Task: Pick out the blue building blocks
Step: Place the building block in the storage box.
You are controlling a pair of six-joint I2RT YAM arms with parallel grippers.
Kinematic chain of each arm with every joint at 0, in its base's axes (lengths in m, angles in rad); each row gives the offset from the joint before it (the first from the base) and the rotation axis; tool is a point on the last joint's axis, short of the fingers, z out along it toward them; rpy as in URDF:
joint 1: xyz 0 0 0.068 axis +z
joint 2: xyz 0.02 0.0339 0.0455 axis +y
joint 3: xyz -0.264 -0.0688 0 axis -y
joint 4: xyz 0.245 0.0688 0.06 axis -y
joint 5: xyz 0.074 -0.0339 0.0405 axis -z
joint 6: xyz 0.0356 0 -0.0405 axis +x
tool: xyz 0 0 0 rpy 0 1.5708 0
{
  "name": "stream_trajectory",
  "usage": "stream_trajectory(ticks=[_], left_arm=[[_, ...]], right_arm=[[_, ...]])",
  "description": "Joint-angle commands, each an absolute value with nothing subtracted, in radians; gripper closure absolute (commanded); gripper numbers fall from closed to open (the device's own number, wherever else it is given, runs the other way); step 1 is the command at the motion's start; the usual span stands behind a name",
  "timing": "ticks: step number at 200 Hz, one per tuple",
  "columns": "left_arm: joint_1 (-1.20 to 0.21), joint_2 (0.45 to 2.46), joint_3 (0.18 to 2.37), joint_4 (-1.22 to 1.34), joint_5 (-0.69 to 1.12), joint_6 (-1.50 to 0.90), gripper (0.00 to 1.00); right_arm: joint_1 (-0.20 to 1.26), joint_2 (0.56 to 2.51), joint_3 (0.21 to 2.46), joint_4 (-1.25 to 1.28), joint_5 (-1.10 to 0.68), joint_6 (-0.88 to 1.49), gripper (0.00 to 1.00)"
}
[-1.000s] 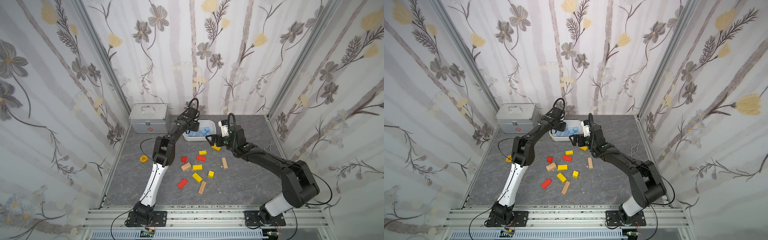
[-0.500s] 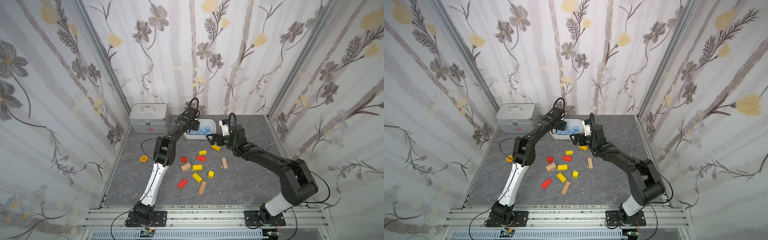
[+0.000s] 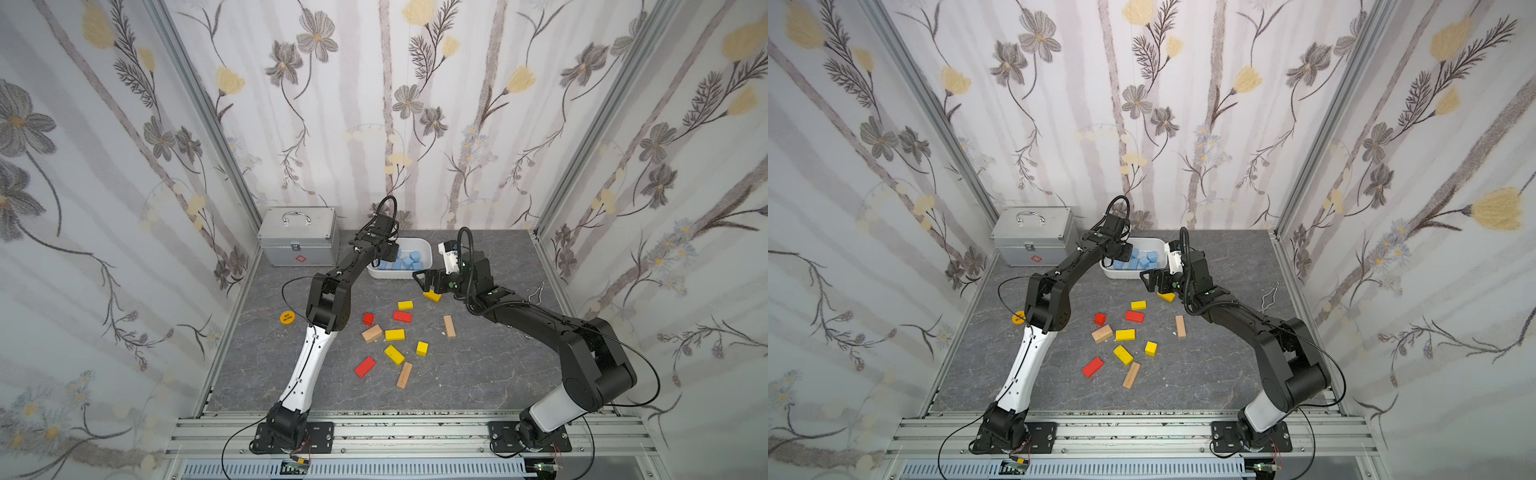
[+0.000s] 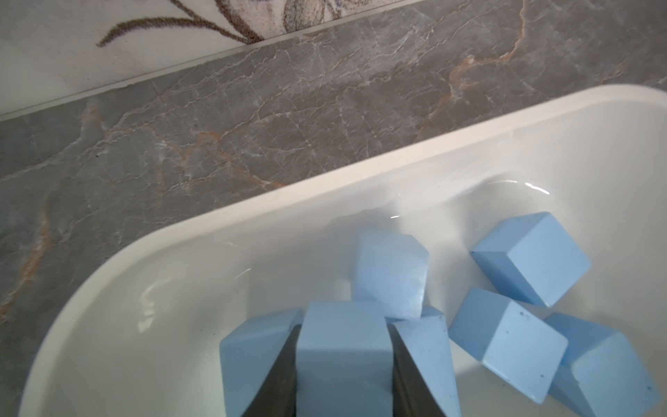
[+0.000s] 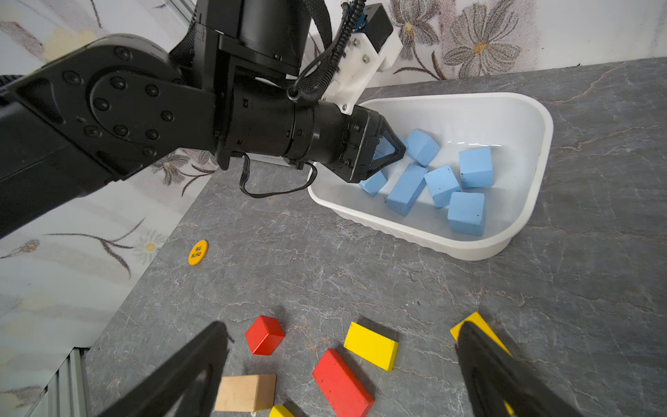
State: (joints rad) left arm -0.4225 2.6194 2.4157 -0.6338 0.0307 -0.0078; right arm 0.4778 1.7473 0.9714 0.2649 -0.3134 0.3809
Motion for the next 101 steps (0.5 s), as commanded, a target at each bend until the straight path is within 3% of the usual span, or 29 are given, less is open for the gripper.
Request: stream_trajectory(ticks=[1,62,101], left_arm=[[-0.422,2.596,2.41,-0.654,-0.018,-0.018,0.83],[-0.422,2.594,2.41,-0.626,0.011,-0.023,0.79],[-0.422,2.606,2.411,-0.615,0.02,-0.022,0.71]], right_arm=[[0.478,1.738,0.967,0.31,-0.323,0.383,0.0],[0.479,1.735,0.96,0.31,-0.321,0.383,0.0],[0.477,1.73,0.958,0.307,-0.32,0.383,0.0]])
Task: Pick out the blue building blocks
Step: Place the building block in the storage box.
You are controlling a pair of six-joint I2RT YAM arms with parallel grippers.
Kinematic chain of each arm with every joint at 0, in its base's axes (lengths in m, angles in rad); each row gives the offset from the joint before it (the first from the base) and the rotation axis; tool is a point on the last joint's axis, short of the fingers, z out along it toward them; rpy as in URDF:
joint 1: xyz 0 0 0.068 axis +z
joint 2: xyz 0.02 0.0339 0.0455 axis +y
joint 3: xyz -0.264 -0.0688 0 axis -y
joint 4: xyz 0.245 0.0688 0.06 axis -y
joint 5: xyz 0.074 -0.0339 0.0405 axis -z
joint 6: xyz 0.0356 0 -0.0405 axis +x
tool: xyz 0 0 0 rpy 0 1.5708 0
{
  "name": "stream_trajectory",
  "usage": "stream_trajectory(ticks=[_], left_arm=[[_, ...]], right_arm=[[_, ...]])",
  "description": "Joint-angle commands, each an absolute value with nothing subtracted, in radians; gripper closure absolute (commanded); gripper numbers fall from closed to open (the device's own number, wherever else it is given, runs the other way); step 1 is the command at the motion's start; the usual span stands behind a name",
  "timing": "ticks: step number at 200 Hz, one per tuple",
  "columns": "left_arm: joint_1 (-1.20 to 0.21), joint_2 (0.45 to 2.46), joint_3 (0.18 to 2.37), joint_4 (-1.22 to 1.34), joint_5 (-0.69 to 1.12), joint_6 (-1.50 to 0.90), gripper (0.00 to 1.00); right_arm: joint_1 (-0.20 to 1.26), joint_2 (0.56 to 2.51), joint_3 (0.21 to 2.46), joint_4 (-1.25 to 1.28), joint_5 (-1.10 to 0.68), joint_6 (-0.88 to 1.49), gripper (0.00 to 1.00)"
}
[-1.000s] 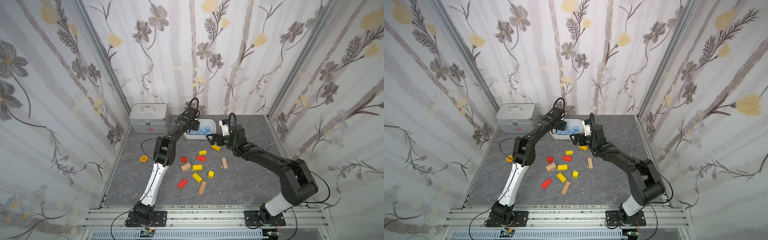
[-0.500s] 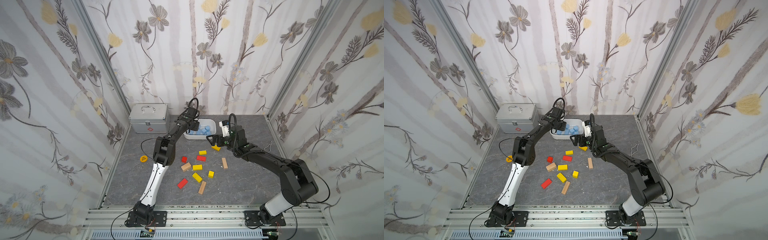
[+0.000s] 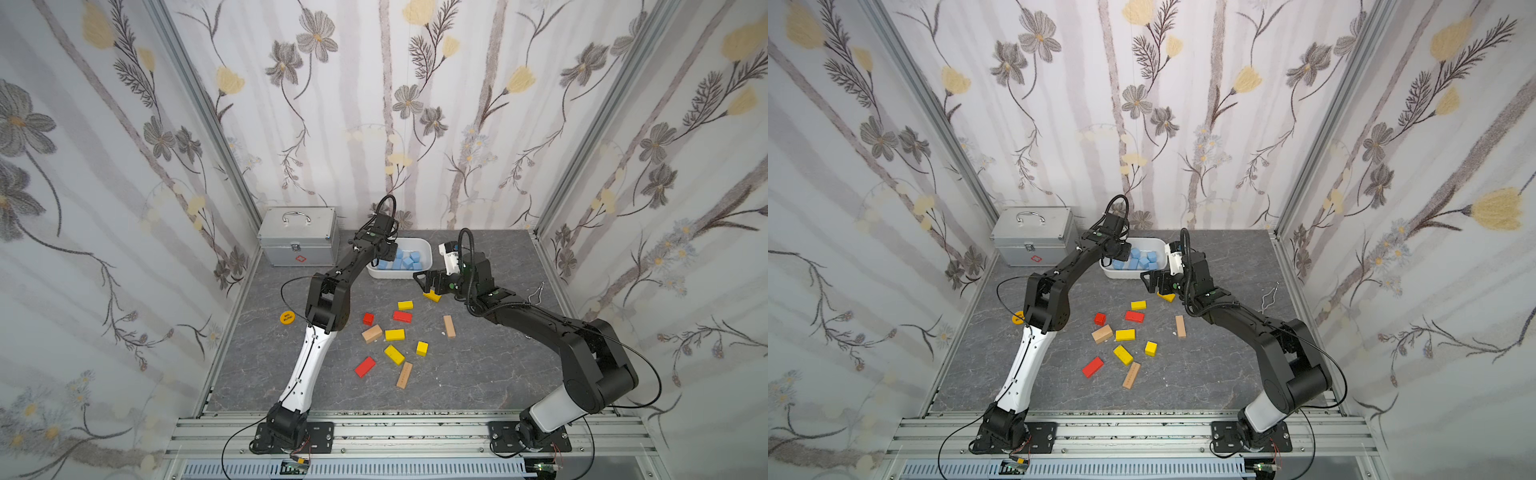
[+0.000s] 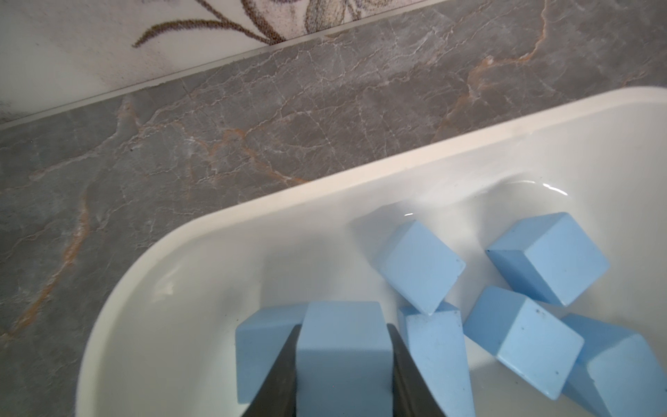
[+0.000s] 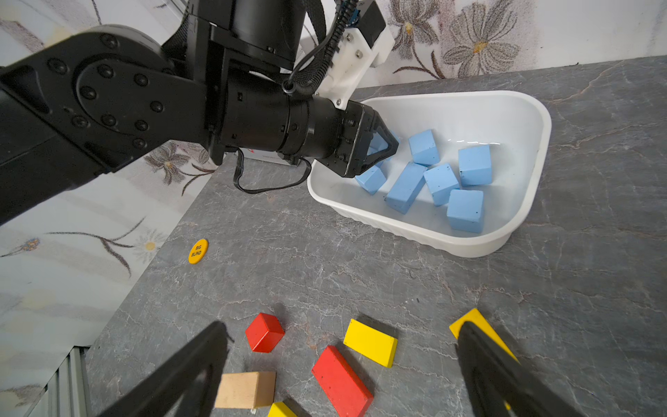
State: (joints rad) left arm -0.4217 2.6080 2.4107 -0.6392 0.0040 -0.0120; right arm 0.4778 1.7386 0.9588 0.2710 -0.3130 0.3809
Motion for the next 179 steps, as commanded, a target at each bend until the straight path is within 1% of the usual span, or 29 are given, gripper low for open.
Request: stream_trajectory(ticks=[1,19,33,60,103,156,179], left_arm=[[-0.422,2.607,2.411,-0.615,0.021,-0.022,0.71],[-0.421,2.614,2.411,-0.614,0.03,-0.029,0.62],[-0.421,2.618,2.411,-0.611,0.035,-0.031,0.59],[-0.421,2.623,2.411,-0.606,0.035,-0.036,0.48],[-0.422,2.605,2.411,-0.593,0.025,-0.043,0.43],[-0.422,2.548,2.407,-0.588,0.027,-0.062,0.41],[-0.423,2.507,2.373,-0.578,0.033,-0.07,0.4]], right_arm=[[0.478,1.729,0.959,0.307,-0.32,0.383,0.0],[0.479,1.727,0.956,0.307,-0.316,0.383,0.0],[0.479,1.726,0.954,0.309,-0.316,0.384,0.0],[0.477,1.725,0.951,0.309,-0.314,0.385,0.0],[0.477,1.723,0.949,0.316,-0.316,0.388,0.0],[0.477,1.71,0.942,0.316,-0.318,0.391,0.0],[0.477,1.691,0.936,0.314,-0.314,0.39,0.0]])
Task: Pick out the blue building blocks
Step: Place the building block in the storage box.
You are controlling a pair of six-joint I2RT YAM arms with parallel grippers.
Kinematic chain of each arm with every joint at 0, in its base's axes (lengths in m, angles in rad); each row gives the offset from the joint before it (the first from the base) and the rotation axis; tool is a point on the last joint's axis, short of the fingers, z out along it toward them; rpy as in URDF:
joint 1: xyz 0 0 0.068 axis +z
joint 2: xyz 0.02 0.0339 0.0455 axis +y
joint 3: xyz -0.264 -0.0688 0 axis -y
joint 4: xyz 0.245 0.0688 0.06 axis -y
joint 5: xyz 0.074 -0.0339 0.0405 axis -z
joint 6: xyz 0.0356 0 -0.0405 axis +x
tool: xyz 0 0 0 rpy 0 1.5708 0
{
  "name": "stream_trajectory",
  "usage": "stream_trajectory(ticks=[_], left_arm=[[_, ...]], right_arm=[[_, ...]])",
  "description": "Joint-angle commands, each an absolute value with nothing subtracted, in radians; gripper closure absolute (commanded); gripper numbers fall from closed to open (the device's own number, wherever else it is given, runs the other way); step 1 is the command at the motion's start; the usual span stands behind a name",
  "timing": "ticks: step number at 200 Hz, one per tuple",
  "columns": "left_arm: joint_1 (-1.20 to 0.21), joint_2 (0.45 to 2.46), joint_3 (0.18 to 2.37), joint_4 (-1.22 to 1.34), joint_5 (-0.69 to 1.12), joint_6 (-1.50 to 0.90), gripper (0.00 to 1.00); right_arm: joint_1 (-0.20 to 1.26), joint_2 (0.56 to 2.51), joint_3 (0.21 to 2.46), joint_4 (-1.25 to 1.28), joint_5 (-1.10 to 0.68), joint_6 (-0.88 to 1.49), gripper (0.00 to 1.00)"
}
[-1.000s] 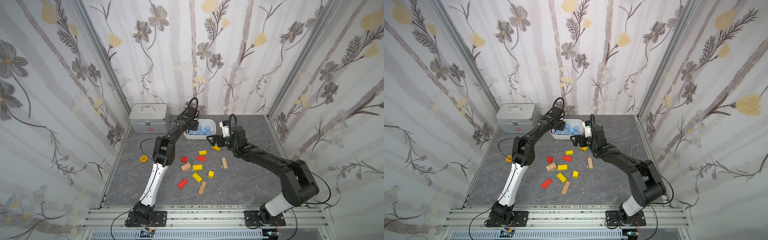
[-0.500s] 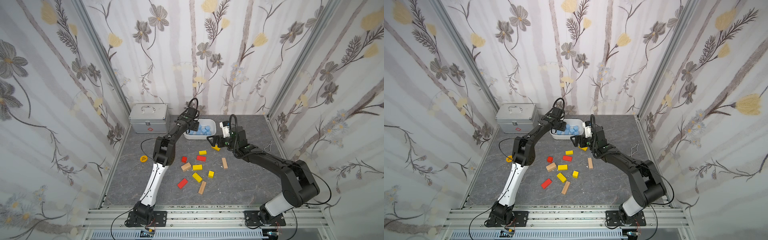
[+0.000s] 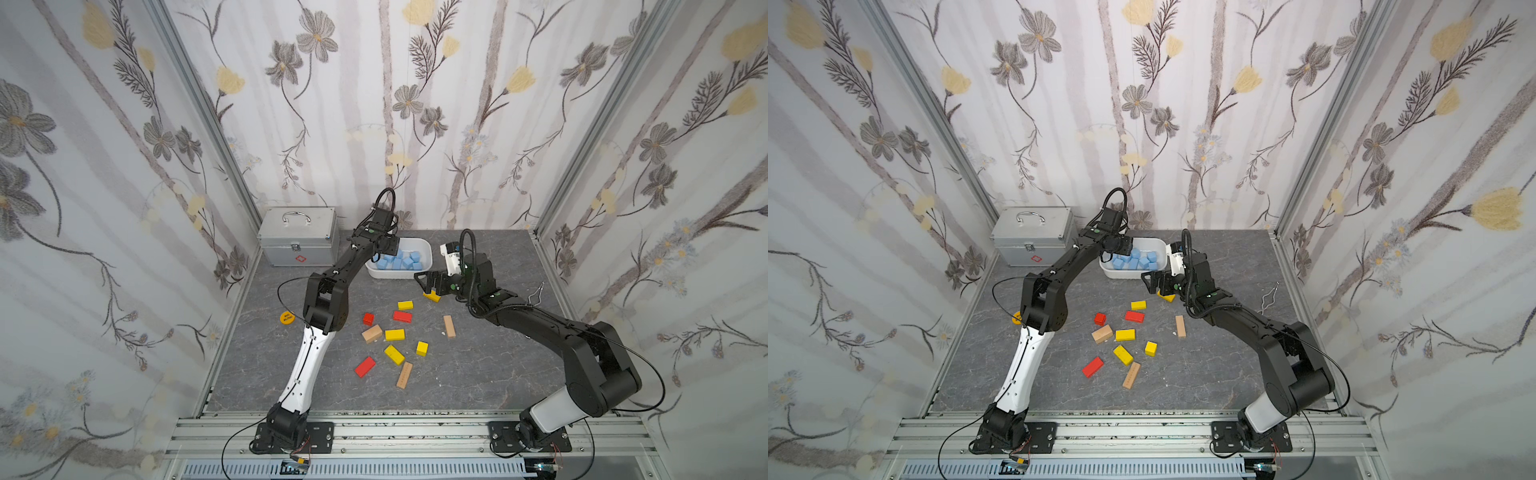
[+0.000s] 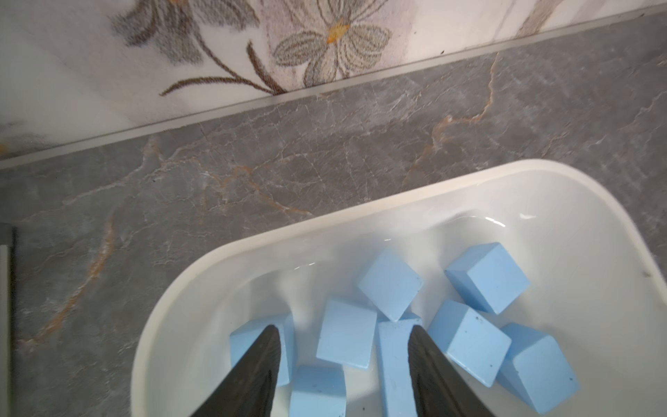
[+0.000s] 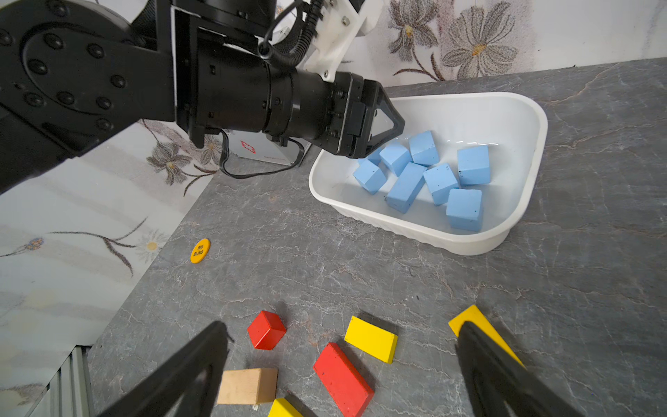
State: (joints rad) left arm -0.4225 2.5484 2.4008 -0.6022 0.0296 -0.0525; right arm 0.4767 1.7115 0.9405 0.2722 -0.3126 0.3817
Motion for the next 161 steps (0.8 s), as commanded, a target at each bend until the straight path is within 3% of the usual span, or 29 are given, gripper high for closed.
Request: stream_trajectory(ticks=[1,87,93,141,146,161], left_arm=[[-0.423,2.505,2.37,-0.577,0.033,-0.07,0.4],[-0.437,2.138,1.881,-0.344,-0.018,-0.112,0.19],[-0.439,2.107,1.838,-0.322,-0.029,-0.113,0.12],[-0.44,1.894,1.629,-0.247,-0.099,-0.095,0.09],[-0.441,1.874,1.611,-0.241,-0.107,-0.09,0.01],[-0.441,1.809,1.549,-0.222,-0.116,-0.066,0.0]], right_arm=[[0.477,1.69,0.936,0.313,-0.314,0.39,0.0],[0.49,1.549,0.891,0.249,-0.249,0.36,0.0],[0.491,1.539,0.889,0.239,-0.242,0.355,0.0],[0.495,1.414,0.859,0.177,-0.188,0.326,0.0],[0.495,1.401,0.853,0.173,-0.184,0.322,0.0],[0.495,1.366,0.84,0.154,-0.168,0.309,0.0]])
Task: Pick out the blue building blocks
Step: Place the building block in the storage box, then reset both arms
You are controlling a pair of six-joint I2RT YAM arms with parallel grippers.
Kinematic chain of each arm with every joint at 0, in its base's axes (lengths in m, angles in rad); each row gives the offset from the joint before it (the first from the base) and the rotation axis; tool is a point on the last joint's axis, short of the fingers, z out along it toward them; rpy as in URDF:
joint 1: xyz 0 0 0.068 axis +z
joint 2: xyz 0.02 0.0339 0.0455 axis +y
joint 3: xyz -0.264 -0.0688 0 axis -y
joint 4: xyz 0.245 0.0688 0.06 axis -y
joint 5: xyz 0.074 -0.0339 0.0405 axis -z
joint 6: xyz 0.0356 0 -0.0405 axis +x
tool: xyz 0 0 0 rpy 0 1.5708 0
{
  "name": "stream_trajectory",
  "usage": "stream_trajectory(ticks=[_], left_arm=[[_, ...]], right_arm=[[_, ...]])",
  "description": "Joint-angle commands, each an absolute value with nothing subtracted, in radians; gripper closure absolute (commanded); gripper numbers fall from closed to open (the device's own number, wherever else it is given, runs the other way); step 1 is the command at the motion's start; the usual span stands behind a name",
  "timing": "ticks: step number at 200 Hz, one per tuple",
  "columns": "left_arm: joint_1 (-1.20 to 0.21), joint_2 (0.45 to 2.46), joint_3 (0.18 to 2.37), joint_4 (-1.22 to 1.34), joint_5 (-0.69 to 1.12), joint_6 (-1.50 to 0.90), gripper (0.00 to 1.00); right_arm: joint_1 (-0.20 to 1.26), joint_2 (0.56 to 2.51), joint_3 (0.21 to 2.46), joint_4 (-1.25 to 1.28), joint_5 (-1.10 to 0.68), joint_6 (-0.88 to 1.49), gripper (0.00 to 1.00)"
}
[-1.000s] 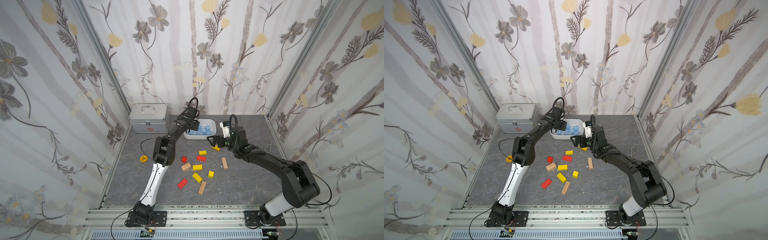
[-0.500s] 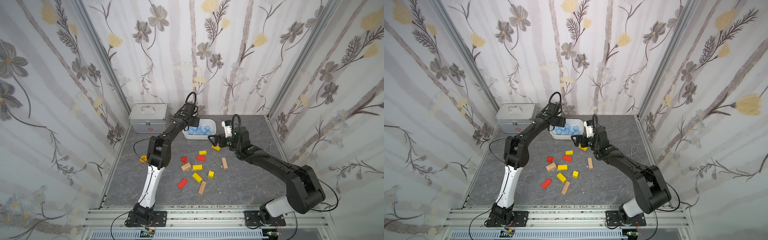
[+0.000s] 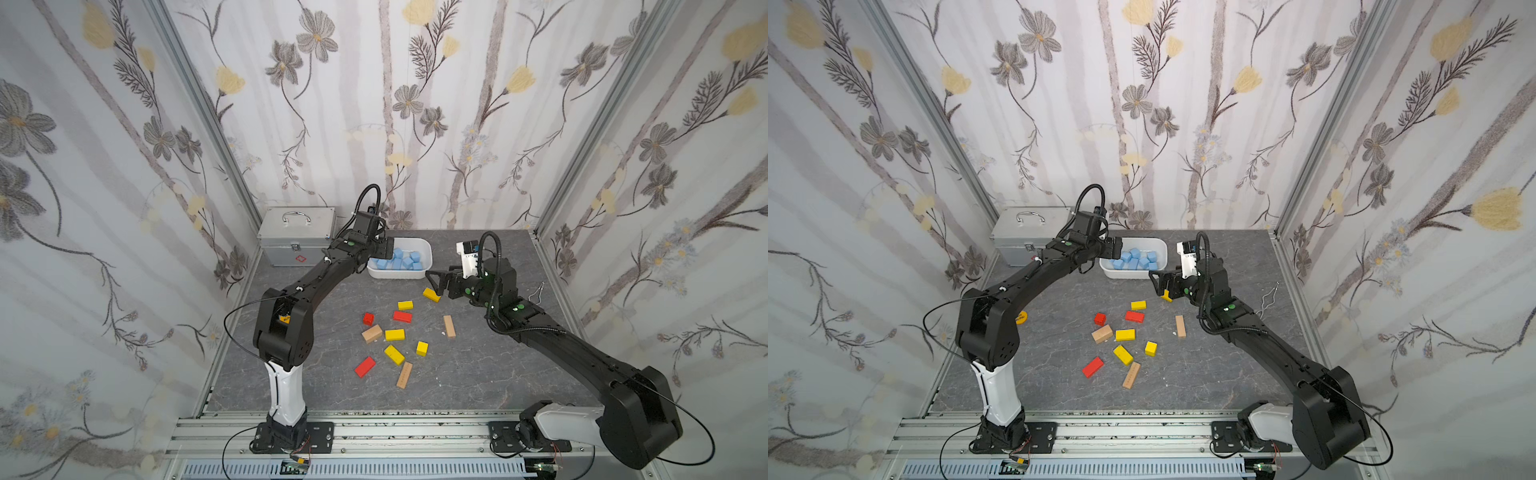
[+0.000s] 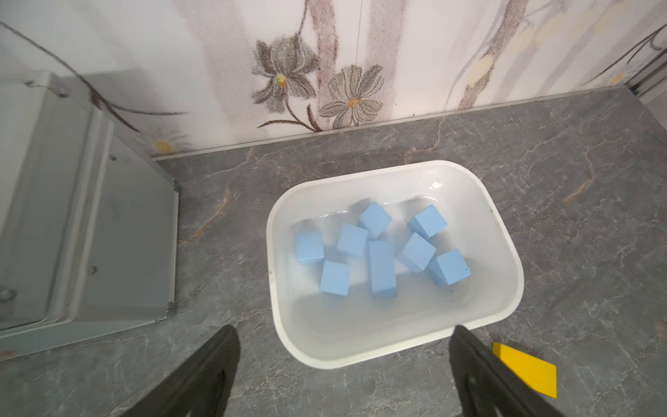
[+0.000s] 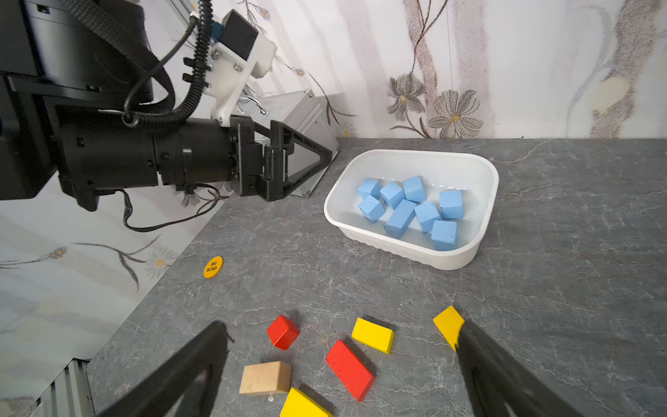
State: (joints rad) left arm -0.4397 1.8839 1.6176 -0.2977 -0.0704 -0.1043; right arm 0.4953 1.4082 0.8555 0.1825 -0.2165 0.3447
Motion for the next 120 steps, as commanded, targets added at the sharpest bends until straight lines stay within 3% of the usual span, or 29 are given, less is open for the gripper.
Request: stream_trajectory(ticks=[1,47,120], left_arm=[[-0.441,1.806,1.544,-0.221,-0.116,-0.064,0.0],[-0.44,1.578,1.266,-0.149,-0.176,-0.031,0.0],[-0.408,1.128,0.768,0.022,-0.433,0.026,0.0]], right_arm=[[0.495,1.362,0.839,0.153,-0.168,0.309,0.0],[0.491,1.214,0.753,0.13,-0.095,0.289,0.0],[0.452,0.936,0.585,0.099,0.106,0.22,0.0]])
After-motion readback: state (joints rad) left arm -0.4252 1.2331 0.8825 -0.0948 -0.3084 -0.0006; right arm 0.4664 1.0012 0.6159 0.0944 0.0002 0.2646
